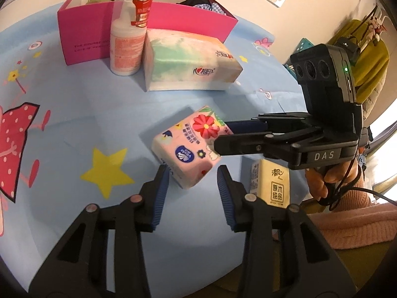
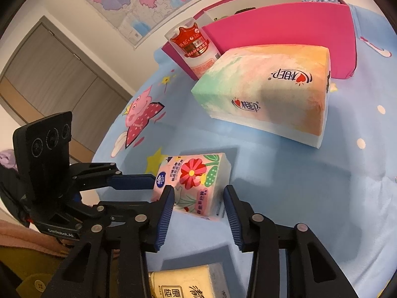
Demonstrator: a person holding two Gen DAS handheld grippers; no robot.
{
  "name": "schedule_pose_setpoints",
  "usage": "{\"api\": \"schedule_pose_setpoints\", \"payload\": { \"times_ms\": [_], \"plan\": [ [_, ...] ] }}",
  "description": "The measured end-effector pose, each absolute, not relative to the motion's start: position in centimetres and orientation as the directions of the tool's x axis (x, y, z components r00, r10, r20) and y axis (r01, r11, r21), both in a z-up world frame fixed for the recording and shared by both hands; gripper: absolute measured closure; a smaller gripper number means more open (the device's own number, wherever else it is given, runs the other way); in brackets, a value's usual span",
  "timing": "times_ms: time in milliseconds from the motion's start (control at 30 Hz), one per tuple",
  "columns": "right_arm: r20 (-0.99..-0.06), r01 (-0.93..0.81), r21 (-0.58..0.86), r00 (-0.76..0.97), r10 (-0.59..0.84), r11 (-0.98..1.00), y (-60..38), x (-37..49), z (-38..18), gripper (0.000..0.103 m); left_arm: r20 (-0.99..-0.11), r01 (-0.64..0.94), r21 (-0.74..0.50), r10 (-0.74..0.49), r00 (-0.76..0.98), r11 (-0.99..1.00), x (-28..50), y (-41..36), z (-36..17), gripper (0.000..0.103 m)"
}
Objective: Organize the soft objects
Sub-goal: 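Grasp the floral tissue pack with the right tool and lift it, then carry the floral tissue pack into the pink box and open the right tool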
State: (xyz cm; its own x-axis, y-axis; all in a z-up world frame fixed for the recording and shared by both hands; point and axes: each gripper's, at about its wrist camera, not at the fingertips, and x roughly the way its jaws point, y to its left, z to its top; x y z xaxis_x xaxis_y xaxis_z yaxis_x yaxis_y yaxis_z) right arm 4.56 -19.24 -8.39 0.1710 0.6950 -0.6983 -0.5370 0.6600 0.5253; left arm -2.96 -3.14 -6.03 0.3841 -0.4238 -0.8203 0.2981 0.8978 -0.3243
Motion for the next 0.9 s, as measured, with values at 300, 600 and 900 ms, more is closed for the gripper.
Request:
{"api": "schedule_pose_setpoints", "payload": {
  "times_ms": [300,600,900],
  "plan": [
    [-0.698,-0.517,0.533,0.179,0.693,0.67,-19.2,5.0,-8.5,0.062,-0.815,0.292,-0.335,-0.431,0.388,0.896,-2.7,-3.0,-6.0,0.061],
    [-0.712,-0.555,0.493,0.186,0.677,0.671,-18.5,4.5,-8.2,0.068,-0.803,0.288,-0.348,-0.442,0.399,0.892,-2.6,-3.0,-5.7,0.062],
    [-0.684,-0.576,0.456,0.261,0.681,0.678,-19.6,4.2,-5.3,0.07,-0.766,0.326,-0.341,-0.462,0.447,0.882,-1.8,-3.1,-3.1,0.062]
  ]
}}
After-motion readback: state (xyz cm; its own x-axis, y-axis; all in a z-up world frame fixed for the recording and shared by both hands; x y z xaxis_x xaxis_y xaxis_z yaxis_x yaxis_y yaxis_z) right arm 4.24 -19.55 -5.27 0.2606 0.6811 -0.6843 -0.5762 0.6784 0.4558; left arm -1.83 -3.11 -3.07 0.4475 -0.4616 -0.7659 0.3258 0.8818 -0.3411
